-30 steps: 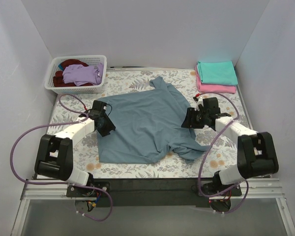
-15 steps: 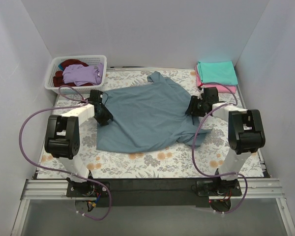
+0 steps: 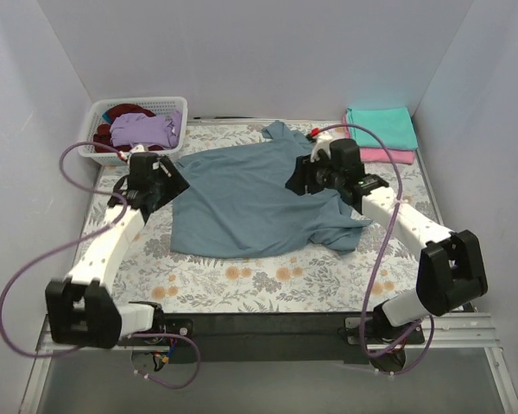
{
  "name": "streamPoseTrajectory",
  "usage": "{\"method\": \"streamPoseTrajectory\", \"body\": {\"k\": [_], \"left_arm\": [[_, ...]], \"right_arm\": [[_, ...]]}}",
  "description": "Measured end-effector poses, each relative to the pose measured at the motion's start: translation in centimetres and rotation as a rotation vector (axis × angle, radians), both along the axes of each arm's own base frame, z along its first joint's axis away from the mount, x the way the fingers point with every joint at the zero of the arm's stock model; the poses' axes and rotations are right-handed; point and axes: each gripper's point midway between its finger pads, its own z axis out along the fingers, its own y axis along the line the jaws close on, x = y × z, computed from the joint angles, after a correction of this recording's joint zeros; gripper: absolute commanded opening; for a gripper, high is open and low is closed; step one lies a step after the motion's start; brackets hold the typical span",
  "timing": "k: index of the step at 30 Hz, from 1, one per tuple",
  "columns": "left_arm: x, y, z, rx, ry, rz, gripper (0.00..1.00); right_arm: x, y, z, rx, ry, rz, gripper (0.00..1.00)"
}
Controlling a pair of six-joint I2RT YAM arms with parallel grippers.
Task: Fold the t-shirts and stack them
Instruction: Flatten the tshirt out
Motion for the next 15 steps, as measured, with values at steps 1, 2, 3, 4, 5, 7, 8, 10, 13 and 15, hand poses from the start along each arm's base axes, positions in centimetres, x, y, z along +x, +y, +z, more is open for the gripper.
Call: {"method": "streamPoseTrajectory", "body": {"k": [1, 2, 3, 4, 5, 7, 8, 10, 13, 15], "left_arm": [[-1.2, 0.5, 2.2, 0.010, -0.072, 0.007, 0.69], [-2.2, 0.9, 3.9, 0.019, -0.131, 0.012, 0.69], [-3.2, 1.3, 5.5, 0.030, -0.200, 0.017, 0.70], [-4.2, 1.7, 6.4, 0.043, -0.242, 0.024, 0.70], [-4.9, 2.1, 6.9, 0.051, -0.274, 0.030, 0.70], [-6.6, 2.7, 6.5, 0.071, -0.297, 0.046, 0.70], [-7.5, 3.1, 5.1, 0.083, -0.278, 0.054, 0.70], [-8.4, 3.2, 4.4, 0.085, -0.281, 0.056, 0.70], [-9.5, 3.3, 2.0, 0.091, -0.235, 0.053, 0.70], [-10.0, 3.4, 0.7, 0.094, -0.207, 0.052, 0.70]], "right_arm": [[-1.6, 2.4, 1.1, 0.026, -0.028, 0.078, 0.55], [-3.0, 4.4, 1.8, 0.048, -0.046, 0.144, 0.54], [-5.0, 7.3, 2.3, 0.076, -0.058, 0.239, 0.53], [-6.5, 9.2, 2.3, 0.091, -0.059, 0.306, 0.53], [-7.7, 10.8, 1.9, 0.096, -0.053, 0.357, 0.53], [-9.6, 13.6, 0.3, 0.094, -0.021, 0.445, 0.50], [-10.3, 14.9, -0.9, 0.083, 0.004, 0.477, 0.50], [-11.2, 17.2, -3.2, 0.064, 0.050, 0.530, 0.50], [-12.1, 20.0, -6.5, 0.032, 0.104, 0.581, 0.49], [-12.7, 21.3, -8.5, 0.010, 0.136, 0.605, 0.46]]}}
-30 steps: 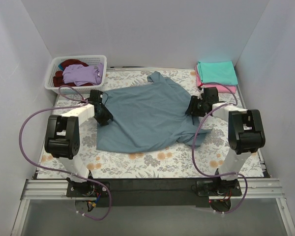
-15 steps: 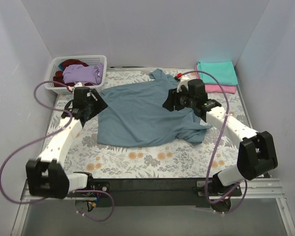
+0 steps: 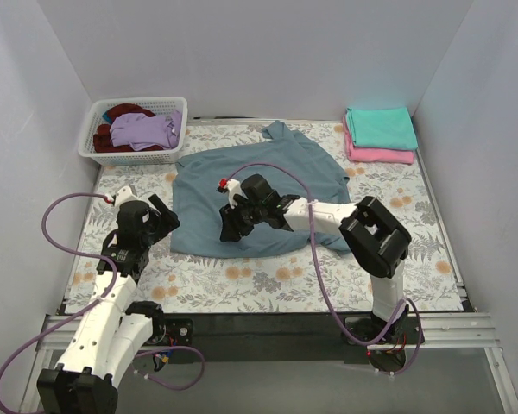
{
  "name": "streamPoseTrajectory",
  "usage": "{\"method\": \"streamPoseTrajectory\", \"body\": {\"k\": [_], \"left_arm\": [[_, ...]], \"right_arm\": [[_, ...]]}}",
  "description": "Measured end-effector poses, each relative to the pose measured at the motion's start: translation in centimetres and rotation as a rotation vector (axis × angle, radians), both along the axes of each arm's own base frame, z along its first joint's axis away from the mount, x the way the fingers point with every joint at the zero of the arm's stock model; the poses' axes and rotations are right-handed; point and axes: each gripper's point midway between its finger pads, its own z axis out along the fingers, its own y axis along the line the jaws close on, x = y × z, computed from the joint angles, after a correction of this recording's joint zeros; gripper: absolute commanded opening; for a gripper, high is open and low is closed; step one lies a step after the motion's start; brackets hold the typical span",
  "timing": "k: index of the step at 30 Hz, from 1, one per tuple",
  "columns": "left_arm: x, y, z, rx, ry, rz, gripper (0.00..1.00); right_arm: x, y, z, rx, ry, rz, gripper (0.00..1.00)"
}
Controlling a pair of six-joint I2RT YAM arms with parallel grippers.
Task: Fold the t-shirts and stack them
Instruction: Flatten the tshirt out
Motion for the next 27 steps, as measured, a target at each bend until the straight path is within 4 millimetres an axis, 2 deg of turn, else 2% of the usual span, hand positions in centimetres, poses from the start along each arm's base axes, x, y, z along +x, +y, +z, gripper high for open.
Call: {"method": "streamPoseTrajectory", "body": {"k": [5, 10, 13, 17, 23, 27], "left_arm": [[-0.2, 0.0, -0.4, -0.005, 0.006, 0.004, 0.69], [0.0, 0.0, -0.4, -0.005, 0.005, 0.004, 0.68], [0.1, 0.0, -0.5, -0.005, 0.007, 0.004, 0.68], [0.1, 0.0, -0.5, -0.005, 0.005, 0.003, 0.68], [0.1, 0.0, -0.5, -0.005, 0.007, 0.003, 0.68], [0.1, 0.0, -0.6, -0.004, 0.012, 0.003, 0.68]], "right_arm": [[-0.4, 1.9, -2.7, -0.030, 0.031, 0.031, 0.43], [-0.2, 2.6, -4.1, -0.043, 0.050, 0.038, 0.43], [-0.3, 2.6, -4.8, -0.050, 0.059, 0.042, 0.36], [-0.6, 2.8, -5.0, -0.045, 0.071, 0.053, 0.28], [-1.5, 3.3, -4.6, -0.026, 0.082, 0.088, 0.05], [-2.3, 3.6, -4.4, -0.020, 0.089, 0.111, 0.01]]}}
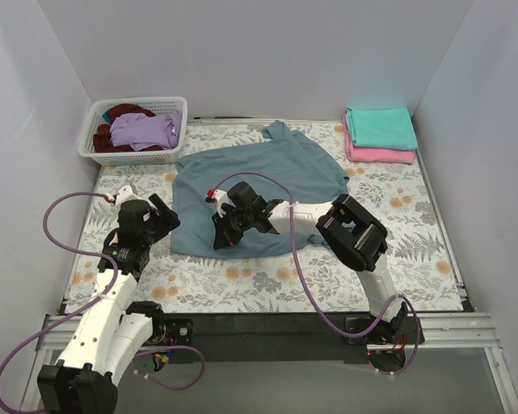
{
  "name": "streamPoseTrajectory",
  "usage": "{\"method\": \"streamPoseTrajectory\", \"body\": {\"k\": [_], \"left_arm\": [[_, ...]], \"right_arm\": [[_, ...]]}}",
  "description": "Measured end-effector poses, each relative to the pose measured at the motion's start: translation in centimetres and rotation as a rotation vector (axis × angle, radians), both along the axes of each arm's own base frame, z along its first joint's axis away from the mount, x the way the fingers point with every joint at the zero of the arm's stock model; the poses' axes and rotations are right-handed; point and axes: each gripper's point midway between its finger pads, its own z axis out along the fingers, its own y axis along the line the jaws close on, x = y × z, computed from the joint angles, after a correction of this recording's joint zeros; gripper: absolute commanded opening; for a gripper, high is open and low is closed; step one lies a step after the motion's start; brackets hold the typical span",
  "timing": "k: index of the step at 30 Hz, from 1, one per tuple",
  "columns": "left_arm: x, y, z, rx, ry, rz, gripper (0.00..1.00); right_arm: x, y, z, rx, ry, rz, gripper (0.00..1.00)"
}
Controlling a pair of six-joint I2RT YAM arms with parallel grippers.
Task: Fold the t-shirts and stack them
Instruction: Flatten the tshirt out
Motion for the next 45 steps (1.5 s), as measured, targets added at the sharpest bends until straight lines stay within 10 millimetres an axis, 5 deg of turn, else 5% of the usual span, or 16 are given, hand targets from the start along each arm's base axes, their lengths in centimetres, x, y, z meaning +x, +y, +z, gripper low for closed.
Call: {"method": "streamPoseTrajectory", "body": {"k": [6, 14, 23, 26, 32, 38, 45], "left_arm": [[0.0, 0.2, 0.0, 0.005, 0.001, 0.008, 0.68], [-0.3, 1.6, -0.3, 0.030, 0.014, 0.091, 0.67], [-0.8, 2.6, -0.6, 0.044, 0.029, 0.160, 0.66], [-0.8, 2.7, -0.5, 0.042, 0.024, 0.169, 0.65], [-0.8, 2.8, -0.4, 0.043, 0.022, 0.176, 0.65], [-0.7, 2.5, -0.4, 0.034, 0.022, 0.158, 0.65], [0.0, 0.3, -2.0, -0.014, 0.081, 0.047, 0.63]], "right_arm": [[-2.0, 0.8, 1.6, 0.027, -0.004, 0.051, 0.01], [-8.8, 2.3, 3.4, 0.021, -0.031, 0.221, 0.03], [-13.5, 2.2, 1.5, -0.149, -0.114, 0.392, 0.37], [-14.0, 1.4, 0.9, -0.191, -0.129, 0.413, 0.38], [-10.3, 0.1, 1.8, -0.160, -0.108, 0.297, 0.48], [-2.5, -2.9, 3.9, -0.123, -0.139, 0.052, 0.61], [6.8, -11.8, 1.9, -0.251, -0.171, -0.328, 0.64]]}}
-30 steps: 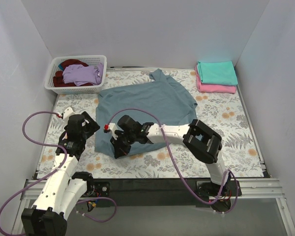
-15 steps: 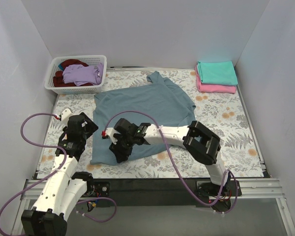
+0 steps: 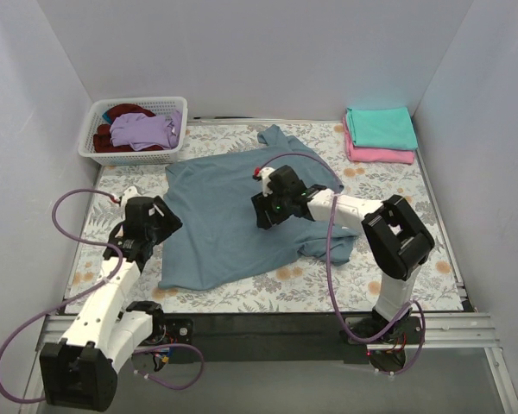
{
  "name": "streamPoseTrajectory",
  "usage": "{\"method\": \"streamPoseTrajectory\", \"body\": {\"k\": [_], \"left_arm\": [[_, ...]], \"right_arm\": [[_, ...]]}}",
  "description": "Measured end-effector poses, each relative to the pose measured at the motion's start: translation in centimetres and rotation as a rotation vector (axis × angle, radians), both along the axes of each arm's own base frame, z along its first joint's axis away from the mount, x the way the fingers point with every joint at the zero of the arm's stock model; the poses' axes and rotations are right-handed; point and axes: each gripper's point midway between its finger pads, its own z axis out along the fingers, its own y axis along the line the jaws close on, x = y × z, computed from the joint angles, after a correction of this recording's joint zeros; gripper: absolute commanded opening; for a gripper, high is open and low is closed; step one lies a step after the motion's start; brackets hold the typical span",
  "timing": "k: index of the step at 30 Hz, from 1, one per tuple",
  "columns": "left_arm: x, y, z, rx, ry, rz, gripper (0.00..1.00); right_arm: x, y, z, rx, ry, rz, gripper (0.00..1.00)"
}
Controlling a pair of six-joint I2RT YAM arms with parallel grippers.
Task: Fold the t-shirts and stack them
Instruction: Flatten the tshirt out
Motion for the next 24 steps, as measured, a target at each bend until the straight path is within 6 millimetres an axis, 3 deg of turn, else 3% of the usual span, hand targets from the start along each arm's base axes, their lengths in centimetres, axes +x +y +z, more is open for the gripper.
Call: {"method": "streamPoseTrajectory", "body": {"k": [4, 7, 13, 17, 24], "left_arm": [[0.1, -2.1, -3.2, -0.067, 0.128, -0.083, 0.57], [-0.5, -3.1, -5.8, -0.107, 0.242, -0.112, 0.48], [-1.1, -4.0, -8.0, -0.160, 0.341, -0.113, 0.44], [-1.5, -4.3, -10.8, -0.186, 0.455, -0.092, 0.37], [3.3, -6.1, -10.7, -0.268, 0.471, -0.103, 0.36]], "right_arm": [[3.7, -6.3, -1.7, -0.070, 0.009, -0.206, 0.64], [4.9, -9.8, -2.8, -0.102, 0.029, -0.312, 0.64], [6.2, -12.9, -3.1, -0.079, 0.058, -0.427, 0.63], [7.4, -14.5, -3.1, -0.023, 0.093, -0.510, 0.63], [10.1, -18.8, -2.9, 0.063, 0.137, -0.680, 0.63]]}}
